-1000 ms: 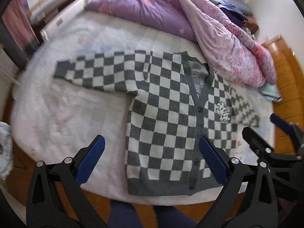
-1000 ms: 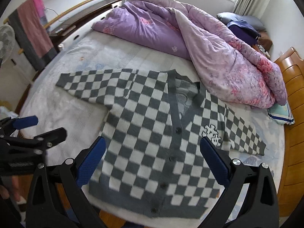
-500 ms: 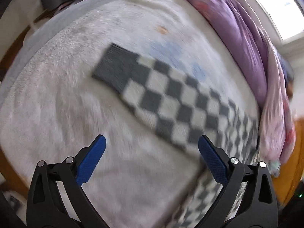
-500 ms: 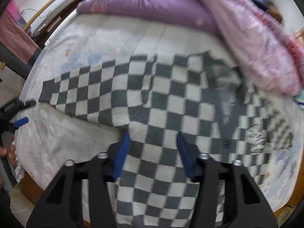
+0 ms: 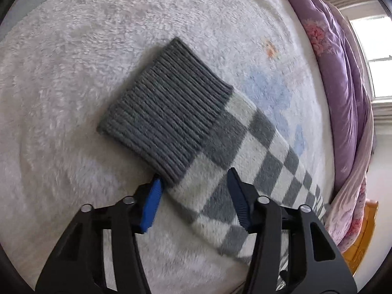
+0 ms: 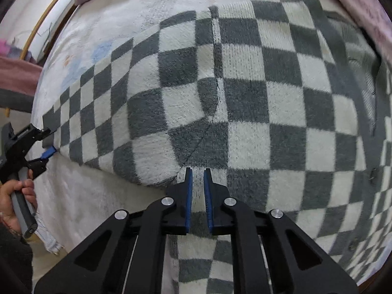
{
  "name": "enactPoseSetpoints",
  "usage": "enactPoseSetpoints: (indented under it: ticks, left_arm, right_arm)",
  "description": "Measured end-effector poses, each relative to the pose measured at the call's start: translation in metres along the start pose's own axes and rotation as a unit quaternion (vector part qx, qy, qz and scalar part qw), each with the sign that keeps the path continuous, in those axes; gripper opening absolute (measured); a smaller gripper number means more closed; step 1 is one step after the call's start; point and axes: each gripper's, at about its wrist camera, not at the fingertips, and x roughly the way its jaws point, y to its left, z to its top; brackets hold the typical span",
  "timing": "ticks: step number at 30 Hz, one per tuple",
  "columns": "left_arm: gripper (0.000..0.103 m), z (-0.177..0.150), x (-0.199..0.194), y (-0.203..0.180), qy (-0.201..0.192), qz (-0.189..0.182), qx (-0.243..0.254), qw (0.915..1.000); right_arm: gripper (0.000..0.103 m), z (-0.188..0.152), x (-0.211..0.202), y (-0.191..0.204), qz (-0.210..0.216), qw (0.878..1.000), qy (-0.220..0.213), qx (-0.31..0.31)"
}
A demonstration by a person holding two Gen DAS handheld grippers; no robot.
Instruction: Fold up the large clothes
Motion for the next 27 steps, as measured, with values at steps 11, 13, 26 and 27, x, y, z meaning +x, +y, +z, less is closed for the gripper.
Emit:
enactPoseSetpoints:
  ticks: [11,13,26,27]
  left_arm:
    - [0.01,-0.002,-0.032,-0.002,-0.042,0.008,0.032,0.9986]
    - [0.01,-0.009,-0.057,-0.023,-0.073,0.003,0.064,0.9953]
    - [0.01,-0.156,-0.148,-0.244,-0.161,-0.107,0.254,0.9476]
    - [0.01,-0.177,-0.142,-0.264,-0.155,-0.115,0.269,0.9436]
  right_arm:
    - [0.005,0.02,0.027,-0.021,0.07,0.995,0.01,0.064]
    - [0.004,0.023,0.044,-0.024,0.065,0.995,0.041,0.07]
    - [0.008,0.016,-0.027,-0.096,0.154,0.987,-0.016,0.05]
    - [0.008,0.01,-0.043,-0.116,0.153,0.986,-0.034,0.051]
